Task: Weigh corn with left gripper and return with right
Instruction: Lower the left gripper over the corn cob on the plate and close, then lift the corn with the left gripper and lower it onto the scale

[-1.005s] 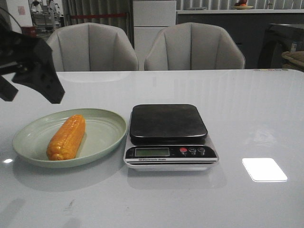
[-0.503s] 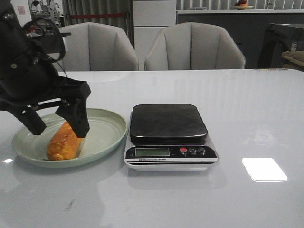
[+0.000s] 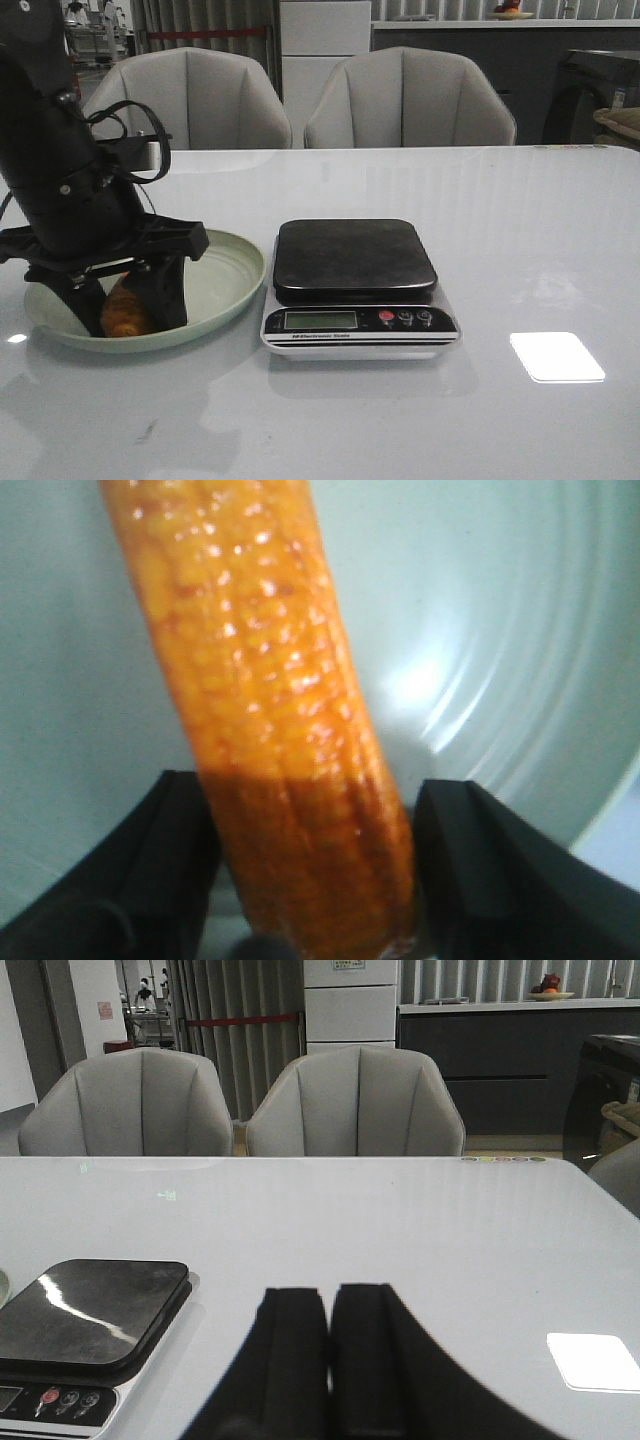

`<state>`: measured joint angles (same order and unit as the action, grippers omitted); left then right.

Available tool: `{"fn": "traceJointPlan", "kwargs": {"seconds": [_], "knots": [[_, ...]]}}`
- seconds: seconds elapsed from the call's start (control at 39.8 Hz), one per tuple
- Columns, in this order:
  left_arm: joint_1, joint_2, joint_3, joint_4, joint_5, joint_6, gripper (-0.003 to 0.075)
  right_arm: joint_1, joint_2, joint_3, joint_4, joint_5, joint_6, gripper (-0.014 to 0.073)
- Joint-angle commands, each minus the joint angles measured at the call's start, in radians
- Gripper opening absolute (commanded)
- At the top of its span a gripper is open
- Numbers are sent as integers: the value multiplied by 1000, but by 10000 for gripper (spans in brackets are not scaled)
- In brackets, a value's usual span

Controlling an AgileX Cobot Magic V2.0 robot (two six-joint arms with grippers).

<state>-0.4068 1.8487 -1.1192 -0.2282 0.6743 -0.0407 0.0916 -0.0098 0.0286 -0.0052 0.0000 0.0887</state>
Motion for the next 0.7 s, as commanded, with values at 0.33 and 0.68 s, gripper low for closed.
{"fn": "traceJointPlan", "kwargs": {"seconds": [0.33,0.68], "knots": [[-93,-38,-263,-58,53,-7,115,-6,-18,7,-11,-74,-7,158],[-207,13,-359,-137,4,-7,116,-6,-18,7,-11,-74,-7,158]]}}
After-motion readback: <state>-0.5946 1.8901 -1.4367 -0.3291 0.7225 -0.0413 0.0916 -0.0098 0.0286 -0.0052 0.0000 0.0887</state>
